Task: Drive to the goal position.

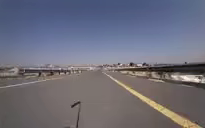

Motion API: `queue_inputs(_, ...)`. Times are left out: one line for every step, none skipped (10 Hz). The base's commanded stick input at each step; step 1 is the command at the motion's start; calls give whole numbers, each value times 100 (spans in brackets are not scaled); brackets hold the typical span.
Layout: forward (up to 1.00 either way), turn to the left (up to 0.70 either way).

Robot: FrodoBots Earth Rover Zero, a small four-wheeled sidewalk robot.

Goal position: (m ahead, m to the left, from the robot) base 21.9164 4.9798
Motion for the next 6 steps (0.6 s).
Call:
queue_inputs(100, 0)
queue_inputs(100, 0)
queue_inputs(100, 0)
queue_inputs(100, 0)
queue_inputs(100, 0)
queue_inputs(100, 0)
